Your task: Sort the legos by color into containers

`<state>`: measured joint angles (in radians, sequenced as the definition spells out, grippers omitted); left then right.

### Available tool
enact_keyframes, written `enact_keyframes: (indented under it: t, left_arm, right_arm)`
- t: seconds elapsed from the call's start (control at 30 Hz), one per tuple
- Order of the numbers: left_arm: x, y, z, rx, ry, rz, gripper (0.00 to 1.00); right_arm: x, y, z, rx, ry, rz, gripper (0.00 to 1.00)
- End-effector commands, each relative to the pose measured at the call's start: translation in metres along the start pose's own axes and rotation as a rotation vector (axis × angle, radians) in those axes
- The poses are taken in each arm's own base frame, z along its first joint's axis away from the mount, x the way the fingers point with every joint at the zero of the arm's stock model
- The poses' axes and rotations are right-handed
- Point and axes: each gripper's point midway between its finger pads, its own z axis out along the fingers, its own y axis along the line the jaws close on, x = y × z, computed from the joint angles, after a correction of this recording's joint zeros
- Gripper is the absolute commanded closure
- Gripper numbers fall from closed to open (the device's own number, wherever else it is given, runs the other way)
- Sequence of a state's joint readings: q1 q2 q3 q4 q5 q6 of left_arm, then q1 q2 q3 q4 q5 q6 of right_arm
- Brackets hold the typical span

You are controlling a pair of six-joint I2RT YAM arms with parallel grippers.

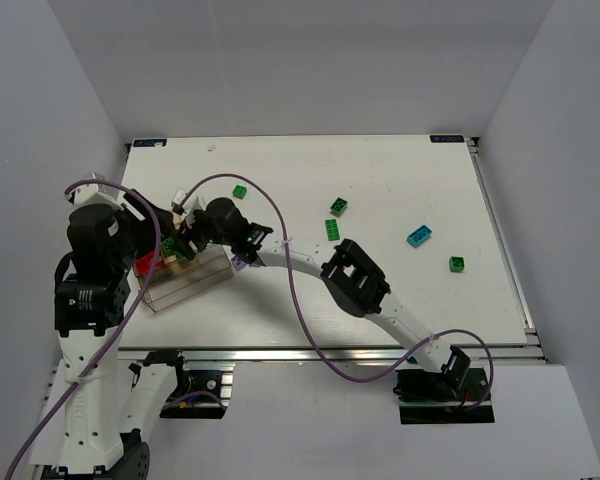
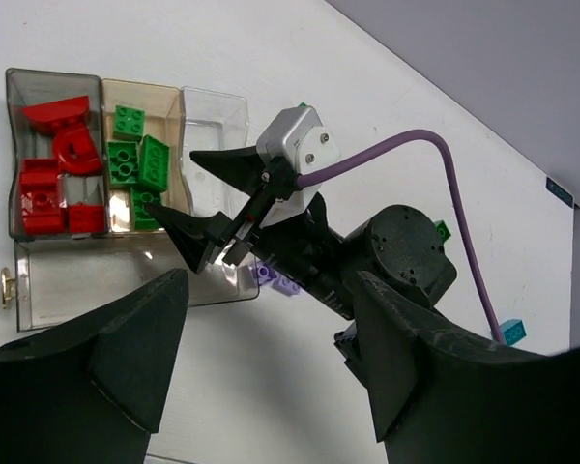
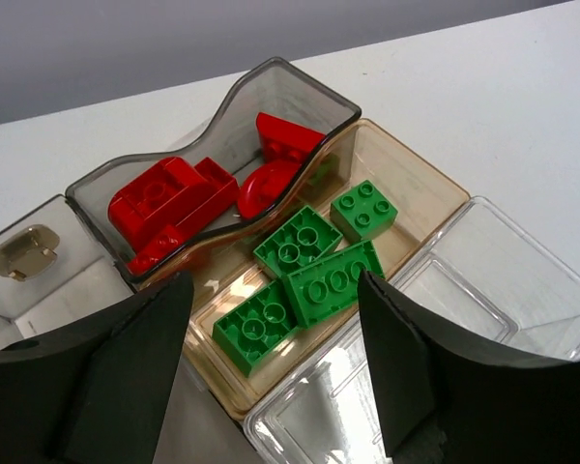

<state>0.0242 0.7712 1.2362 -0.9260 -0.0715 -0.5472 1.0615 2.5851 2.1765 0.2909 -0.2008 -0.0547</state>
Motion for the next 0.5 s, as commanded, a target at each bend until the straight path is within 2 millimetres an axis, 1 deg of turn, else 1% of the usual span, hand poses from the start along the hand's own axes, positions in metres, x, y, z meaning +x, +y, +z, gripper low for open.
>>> enact_keyframes:
  t: [0.0, 0.03, 0.07, 0.1, 0.13, 0.17, 0.2, 0.23, 0.27, 0.3, 0.33, 0.37, 0.4, 0.43, 0.47]
  left_arm:
    - [-0.007, -0.017, 0.005, 0.084, -0.022, 0.0, 0.22]
    - [-0.008, -0.019, 0.012, 0.094, -0.026, -0.001, 0.33]
    - [-0.002, -0.03, 0.015, 0.156, 0.006, 0.001, 0.41]
    - [0.001, -0.036, 0.018, 0.186, 0.019, 0.0, 0.5]
    - [0.005, -0.041, 0.03, 0.211, 0.031, -0.004, 0.68]
    - [0.01, -0.05, 0.035, 0.258, 0.057, -0.014, 0.74]
    - [0.015, -0.052, 0.042, 0.273, 0.078, -0.022, 0.8]
    - [0.015, -0.057, 0.051, 0.297, 0.073, -0.026, 0.88]
    - [0.022, -0.057, 0.066, 0.295, 0.111, -0.043, 0.88]
    - [0.028, -0.06, 0.074, 0.309, 0.136, -0.052, 0.88]
    - [0.029, -0.063, 0.085, 0.318, 0.144, -0.058, 0.88]
    - [0.039, -0.061, 0.106, 0.293, 0.2, -0.08, 0.83]
    - [0.047, -0.067, 0.116, 0.311, 0.243, -0.088, 0.78]
    - [0.052, -0.072, 0.126, 0.318, 0.268, -0.091, 0.71]
    - [0.051, -0.079, 0.136, 0.322, 0.287, -0.089, 0.54]
  right_arm:
    - [-0.111, -0.015, -0.032, 0.023, -0.202, -0.026, 0.26]
    - [-0.14, -0.024, -0.05, 0.061, -0.237, -0.019, 0.27]
    - [-0.148, -0.038, -0.063, 0.099, -0.245, -0.014, 0.27]
    - [-0.131, -0.048, -0.072, 0.13, -0.217, 0.029, 0.33]
    - [-0.153, -0.062, -0.094, 0.15, -0.248, 0.054, 0.37]
    - [-0.15, -0.082, -0.107, 0.168, -0.233, 0.086, 0.44]
    - [-0.135, -0.09, -0.115, 0.171, -0.162, 0.142, 0.56]
    - [-0.138, -0.095, -0.127, 0.167, -0.139, 0.174, 0.64]
    - [-0.129, -0.129, -0.147, 0.223, -0.105, 0.218, 0.85]
    - [-0.107, -0.136, -0.158, 0.239, -0.021, 0.256, 0.92]
    - [-0.099, -0.148, -0.177, 0.248, 0.011, 0.271, 0.97]
    - [-0.085, -0.163, -0.195, 0.27, 0.042, 0.283, 0.99]
    - [-0.077, -0.166, -0.208, 0.271, 0.073, 0.276, 0.99]
    - [-0.063, -0.169, -0.23, 0.262, 0.102, 0.292, 0.95]
    - [-0.06, -0.17, -0.241, 0.248, 0.112, 0.288, 0.78]
